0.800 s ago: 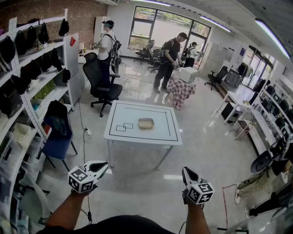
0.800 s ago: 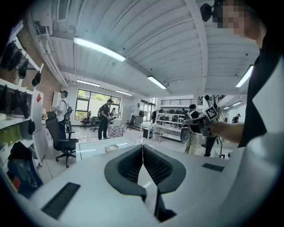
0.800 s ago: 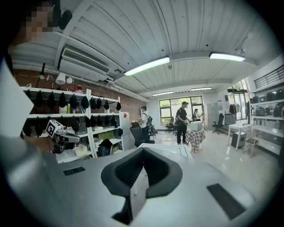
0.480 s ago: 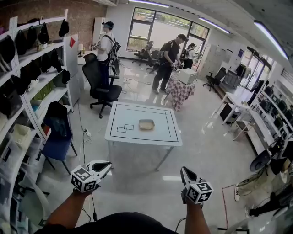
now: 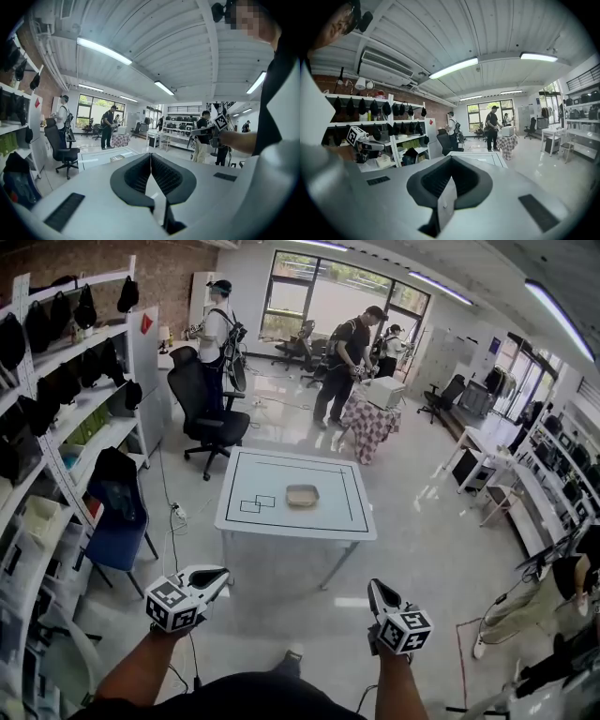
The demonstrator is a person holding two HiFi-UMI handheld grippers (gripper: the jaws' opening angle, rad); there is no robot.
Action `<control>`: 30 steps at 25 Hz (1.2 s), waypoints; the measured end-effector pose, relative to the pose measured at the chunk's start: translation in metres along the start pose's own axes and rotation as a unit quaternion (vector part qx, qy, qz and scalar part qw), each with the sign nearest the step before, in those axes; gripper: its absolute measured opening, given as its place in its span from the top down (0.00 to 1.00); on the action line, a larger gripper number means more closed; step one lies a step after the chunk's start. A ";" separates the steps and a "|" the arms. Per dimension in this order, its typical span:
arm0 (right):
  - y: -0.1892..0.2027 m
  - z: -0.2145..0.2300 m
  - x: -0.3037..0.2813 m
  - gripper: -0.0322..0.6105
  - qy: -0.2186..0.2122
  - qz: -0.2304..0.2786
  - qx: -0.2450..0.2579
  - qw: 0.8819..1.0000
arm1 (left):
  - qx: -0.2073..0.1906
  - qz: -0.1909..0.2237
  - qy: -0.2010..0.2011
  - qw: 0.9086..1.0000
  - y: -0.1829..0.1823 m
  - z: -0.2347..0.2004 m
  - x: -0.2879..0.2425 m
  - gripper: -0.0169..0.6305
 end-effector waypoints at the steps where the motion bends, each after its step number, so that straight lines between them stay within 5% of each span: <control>1: 0.001 0.003 -0.006 0.93 0.003 -0.005 0.003 1.000 | 0.001 0.001 0.002 1.000 -0.001 -0.003 -0.003 0.94; 15: -0.017 0.042 -0.078 0.93 -0.025 -0.027 -0.026 0.999 | 0.025 -0.012 -0.013 1.000 -0.011 -0.037 -0.051 0.94; 30: -0.048 0.142 -0.179 0.93 -0.055 -0.074 -0.021 0.996 | 0.045 -0.046 -0.048 0.997 -0.022 -0.088 -0.158 0.94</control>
Point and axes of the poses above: the fingertips, and each gripper's own axes: x backward along the fingers, z to its right, y out of its underside, the point moved 1 cm from there along x, backward along the fingers, and after that the axes turned 14 degrees about -x, right-handed, at the moved point
